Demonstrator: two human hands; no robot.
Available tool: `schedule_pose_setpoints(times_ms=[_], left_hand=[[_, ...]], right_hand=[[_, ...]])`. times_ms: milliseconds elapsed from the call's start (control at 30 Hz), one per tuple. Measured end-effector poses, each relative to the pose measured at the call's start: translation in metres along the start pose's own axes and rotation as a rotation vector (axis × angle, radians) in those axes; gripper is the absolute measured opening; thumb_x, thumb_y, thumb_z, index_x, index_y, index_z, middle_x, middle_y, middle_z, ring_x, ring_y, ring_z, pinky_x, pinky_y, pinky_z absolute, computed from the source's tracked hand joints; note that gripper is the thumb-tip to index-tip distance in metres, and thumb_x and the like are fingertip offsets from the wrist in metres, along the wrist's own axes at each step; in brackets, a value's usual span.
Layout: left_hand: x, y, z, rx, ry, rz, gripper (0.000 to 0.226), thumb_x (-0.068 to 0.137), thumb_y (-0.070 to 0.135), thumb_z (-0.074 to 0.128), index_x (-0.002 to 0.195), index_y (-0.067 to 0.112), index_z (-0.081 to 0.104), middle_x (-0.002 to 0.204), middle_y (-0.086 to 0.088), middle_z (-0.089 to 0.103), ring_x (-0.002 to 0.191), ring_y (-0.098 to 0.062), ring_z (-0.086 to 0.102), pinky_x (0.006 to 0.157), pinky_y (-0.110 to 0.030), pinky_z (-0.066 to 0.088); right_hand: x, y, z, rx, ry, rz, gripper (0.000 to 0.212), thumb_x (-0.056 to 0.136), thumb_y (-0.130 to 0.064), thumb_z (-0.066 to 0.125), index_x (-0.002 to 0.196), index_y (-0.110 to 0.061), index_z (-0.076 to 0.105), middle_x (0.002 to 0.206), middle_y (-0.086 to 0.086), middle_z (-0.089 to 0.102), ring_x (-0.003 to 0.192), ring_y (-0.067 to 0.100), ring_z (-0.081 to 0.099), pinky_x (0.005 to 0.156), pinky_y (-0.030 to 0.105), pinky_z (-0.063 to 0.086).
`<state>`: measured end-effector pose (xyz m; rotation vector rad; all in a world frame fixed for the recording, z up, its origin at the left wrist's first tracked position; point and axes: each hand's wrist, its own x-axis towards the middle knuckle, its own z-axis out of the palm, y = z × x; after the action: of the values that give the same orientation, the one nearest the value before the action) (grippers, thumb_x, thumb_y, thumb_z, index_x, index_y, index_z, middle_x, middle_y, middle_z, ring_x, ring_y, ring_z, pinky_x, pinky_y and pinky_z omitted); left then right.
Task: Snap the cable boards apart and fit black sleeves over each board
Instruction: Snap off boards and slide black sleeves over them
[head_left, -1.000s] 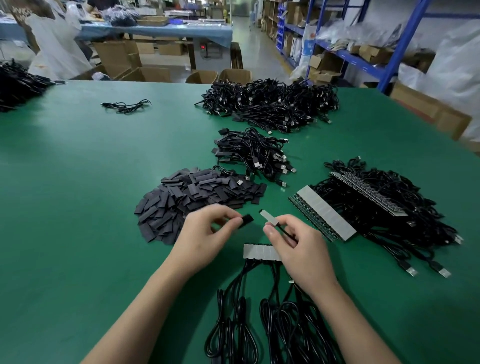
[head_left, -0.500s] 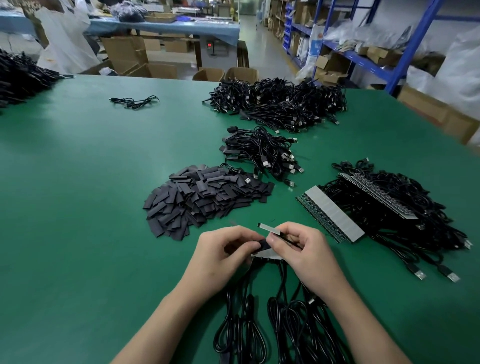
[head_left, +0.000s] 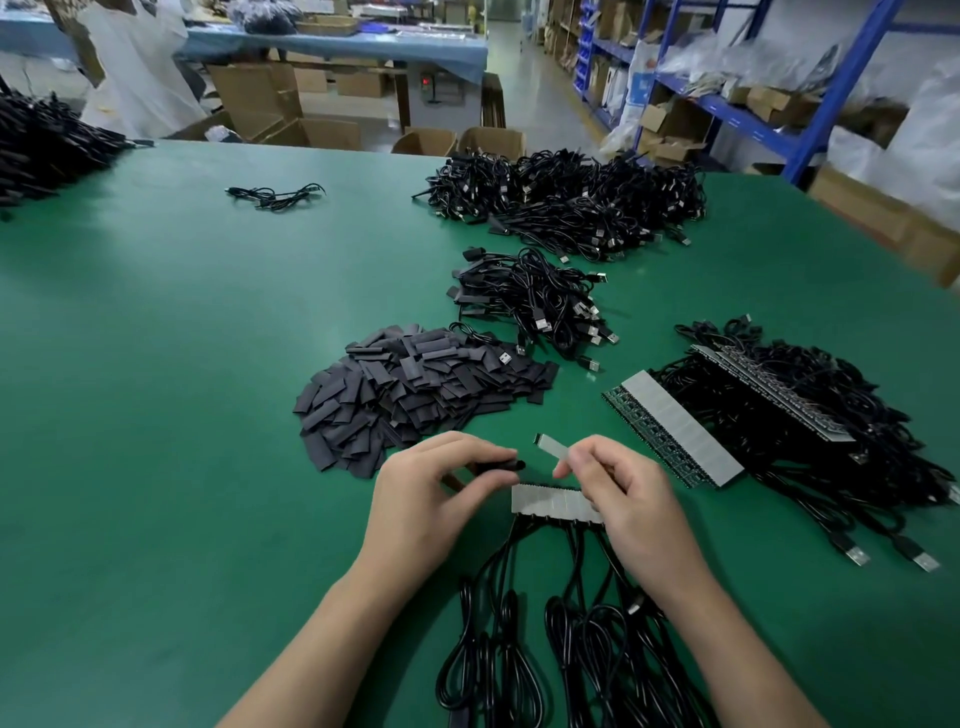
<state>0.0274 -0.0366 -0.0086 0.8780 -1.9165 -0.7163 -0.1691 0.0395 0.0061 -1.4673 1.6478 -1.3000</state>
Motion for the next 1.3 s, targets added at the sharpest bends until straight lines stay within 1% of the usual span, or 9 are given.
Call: schedule_pose_setpoints(times_ms=[100,200,333,467,733,933,1133,1233,1300], left_hand=[[0.002,-0.001,0.000,-0.024,0.009,-0.016,0.016,0.082,0.031,0.080,0.096,0.023,0.083,0.092,0.017,0.075,0.090,-0.006,0.071,0.073,-0.018,0.051],[0.002,-0.003,0.001,-0.027,-0.002,-0.023,0.016,0.082,0.028,0.082,0.097,0.023,0.083,0.093,0.018,0.075,0.090,-0.006,0.071,0.071,-0.018,0.052],[0.001,-0.006,0.001,-0.014,-0.007,-0.019,0.018,0.082,0.026,0.084,0.099,0.024,0.083,0.095,0.018,0.075,0.091,-0.006,0.071,0.070,-0.023,0.054],[0.001,-0.008,0.002,0.033,-0.008,0.005,0.021,0.082,0.034,0.081,0.102,0.027,0.082,0.097,0.019,0.074,0.091,-0.005,0.071,0.070,-0.024,0.056],[0.002,-0.013,-0.002,0.176,-0.059,0.150,0.024,0.090,0.041,0.072,0.108,0.030,0.080,0.102,0.021,0.070,0.092,0.000,0.066,0.074,-0.029,0.058],[0.001,-0.013,-0.001,0.213,-0.065,0.165,0.024,0.089,0.033,0.075,0.110,0.024,0.080,0.101,0.015,0.070,0.095,-0.004,0.066,0.083,-0.031,0.057],[0.001,-0.009,0.001,0.237,-0.090,0.205,0.025,0.089,0.036,0.075,0.112,0.025,0.079,0.101,0.015,0.069,0.094,-0.004,0.065,0.083,-0.029,0.056],[0.000,-0.008,0.002,0.223,-0.098,0.220,0.025,0.090,0.037,0.074,0.112,0.026,0.079,0.102,0.016,0.069,0.094,-0.002,0.064,0.082,-0.026,0.055],[0.000,-0.008,0.003,0.220,-0.104,0.216,0.024,0.090,0.037,0.075,0.111,0.027,0.079,0.102,0.017,0.068,0.094,-0.001,0.064,0.081,-0.025,0.055]], right_hand=[[-0.001,0.000,0.002,-0.089,-0.019,-0.031,0.028,0.103,-0.031,0.058,0.077,-0.025,0.065,0.054,-0.013,0.043,0.050,0.003,0.033,0.049,0.021,0.024],[-0.002,0.000,0.003,-0.122,-0.032,-0.044,0.027,0.102,-0.025,0.060,0.076,-0.024,0.065,0.053,-0.012,0.043,0.049,0.004,0.034,0.048,0.020,0.024],[-0.002,-0.001,0.004,-0.150,-0.027,-0.051,0.027,0.101,-0.025,0.061,0.074,-0.023,0.064,0.052,-0.011,0.044,0.048,0.005,0.035,0.048,0.018,0.024],[-0.003,-0.001,0.006,-0.178,-0.031,-0.047,0.028,0.100,-0.029,0.061,0.072,-0.023,0.063,0.052,-0.012,0.045,0.049,0.005,0.036,0.049,0.019,0.025],[-0.002,0.001,0.005,-0.201,-0.030,-0.010,0.028,0.098,-0.033,0.060,0.072,-0.021,0.064,0.052,-0.011,0.043,0.049,0.005,0.034,0.049,0.021,0.024],[-0.002,0.002,0.004,-0.208,-0.061,0.006,0.029,0.100,-0.031,0.061,0.071,-0.025,0.065,0.051,-0.013,0.045,0.047,0.005,0.035,0.047,0.019,0.025],[0.000,0.003,0.002,-0.149,-0.080,0.042,0.031,0.102,-0.030,0.060,0.072,-0.026,0.068,0.051,-0.010,0.041,0.048,0.005,0.031,0.048,0.023,0.023],[0.000,0.002,0.003,-0.166,-0.123,0.022,0.027,0.101,-0.036,0.060,0.077,-0.030,0.070,0.058,0.003,0.054,0.052,0.007,0.039,0.052,0.029,0.030],[-0.002,0.002,0.004,-0.188,-0.136,0.003,0.023,0.101,-0.039,0.061,0.081,-0.032,0.071,0.061,0.003,0.058,0.053,0.007,0.041,0.052,0.029,0.031]])
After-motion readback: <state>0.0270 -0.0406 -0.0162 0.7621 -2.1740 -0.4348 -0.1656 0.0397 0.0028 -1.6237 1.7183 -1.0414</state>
